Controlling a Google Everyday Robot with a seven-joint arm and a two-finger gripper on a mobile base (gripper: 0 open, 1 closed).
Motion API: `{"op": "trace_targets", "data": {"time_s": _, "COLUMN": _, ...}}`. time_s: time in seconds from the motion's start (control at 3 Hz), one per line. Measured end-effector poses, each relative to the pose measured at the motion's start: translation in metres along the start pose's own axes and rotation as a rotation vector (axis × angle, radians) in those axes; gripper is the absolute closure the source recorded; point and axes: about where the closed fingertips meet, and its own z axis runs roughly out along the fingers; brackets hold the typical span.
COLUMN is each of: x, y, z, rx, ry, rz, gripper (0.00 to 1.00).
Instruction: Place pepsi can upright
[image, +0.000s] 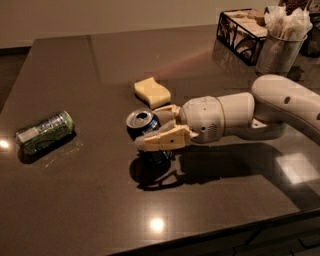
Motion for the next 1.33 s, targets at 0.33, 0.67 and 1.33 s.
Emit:
{"op": "trace_targets", "data": {"time_s": 0.33, "x": 0.003, "y": -0.002, "z": 0.002, "rx": 0.011, "ry": -0.072, "rz": 0.021, "gripper": 0.98}}
{"op": "trace_targets", "data": {"time_s": 0.67, "x": 0.002, "y": -0.002, "z": 0.004, "rx": 0.007, "ry": -0.117, "rz": 0.023, "gripper": 0.75}}
{"op": "trace_targets", "data": {"time_s": 1.33, "x": 0.007, "y": 0.006, "z": 0.013, "rx": -0.006, "ry": -0.147, "rz": -0.06, "gripper": 0.29}}
